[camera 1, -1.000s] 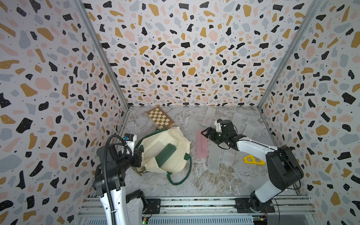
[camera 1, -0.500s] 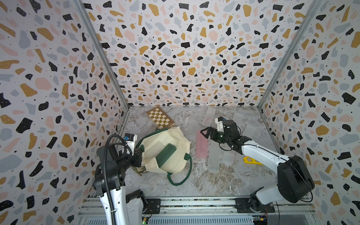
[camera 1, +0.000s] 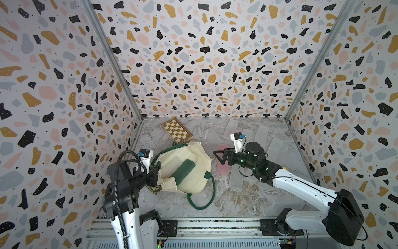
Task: Take out the pencil case from the canvas bag
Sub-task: Place the pencil case at the center of the board, then pick up the pencil case from the canvas bag.
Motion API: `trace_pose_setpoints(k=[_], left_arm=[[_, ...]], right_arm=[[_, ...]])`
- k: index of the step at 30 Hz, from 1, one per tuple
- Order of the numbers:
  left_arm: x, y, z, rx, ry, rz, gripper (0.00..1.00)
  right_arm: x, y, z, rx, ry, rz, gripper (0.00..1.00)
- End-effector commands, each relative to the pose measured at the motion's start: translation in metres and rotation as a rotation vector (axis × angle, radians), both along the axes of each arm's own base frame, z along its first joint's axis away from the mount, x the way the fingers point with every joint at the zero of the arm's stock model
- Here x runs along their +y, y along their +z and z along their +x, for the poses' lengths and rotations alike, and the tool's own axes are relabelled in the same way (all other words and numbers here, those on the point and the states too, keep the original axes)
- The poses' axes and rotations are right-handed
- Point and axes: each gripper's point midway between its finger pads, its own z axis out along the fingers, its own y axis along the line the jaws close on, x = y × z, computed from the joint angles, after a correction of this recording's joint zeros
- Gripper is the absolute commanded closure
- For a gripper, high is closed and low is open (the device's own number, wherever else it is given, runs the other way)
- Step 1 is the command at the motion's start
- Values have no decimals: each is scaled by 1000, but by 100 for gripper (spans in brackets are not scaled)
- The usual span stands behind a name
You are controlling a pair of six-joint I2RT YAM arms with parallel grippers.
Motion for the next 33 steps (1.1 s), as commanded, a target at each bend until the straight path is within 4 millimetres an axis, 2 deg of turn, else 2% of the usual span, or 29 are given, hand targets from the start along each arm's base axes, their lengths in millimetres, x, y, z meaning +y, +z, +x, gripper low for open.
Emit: trace_pose_setpoints(k=[1,9,17,25,33], left_arm=[[-2,9,-1,-28,-12,6,100],[-2,8,-3,-19,-12,4,100],[-9,11,-5,-38,-42,-12,100],[-8,11,-4,-37,-39,-11,100],[-8,9,-7,-42,-41,1,100]], right_arm=[[13,25,-15,-135,59,36,0],[57,17,-54,-190,201,-17,0],[96,-7,-81,-286,290,-220,1],[114,-36,-90,-262,329,-340,3],[119,-66,-84,-231,323,-450,4]])
